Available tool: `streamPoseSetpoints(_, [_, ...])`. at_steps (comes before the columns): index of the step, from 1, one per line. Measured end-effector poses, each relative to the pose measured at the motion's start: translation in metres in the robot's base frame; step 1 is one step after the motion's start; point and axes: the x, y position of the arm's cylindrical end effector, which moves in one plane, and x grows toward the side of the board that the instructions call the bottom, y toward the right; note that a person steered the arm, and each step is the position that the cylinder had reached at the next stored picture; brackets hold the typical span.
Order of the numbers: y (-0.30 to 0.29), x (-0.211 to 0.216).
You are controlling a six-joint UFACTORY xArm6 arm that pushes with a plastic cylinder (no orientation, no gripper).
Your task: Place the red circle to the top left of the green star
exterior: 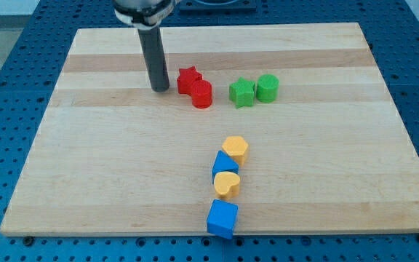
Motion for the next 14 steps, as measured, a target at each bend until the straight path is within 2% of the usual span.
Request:
streamPoseSetpoints(1, [0.014,0.045])
streamPoseSetpoints(2, [0.034,0.056])
streamPoseSetpoints(5, [0.049,0.03])
streamPoseSetpoints(7, [0.075,0.033])
streamPoseSetpoints(10, [0.043,0.035])
streamPoseSetpoints(11, [0.037,0.022])
streamPoseSetpoints(14, [0.046,0.016])
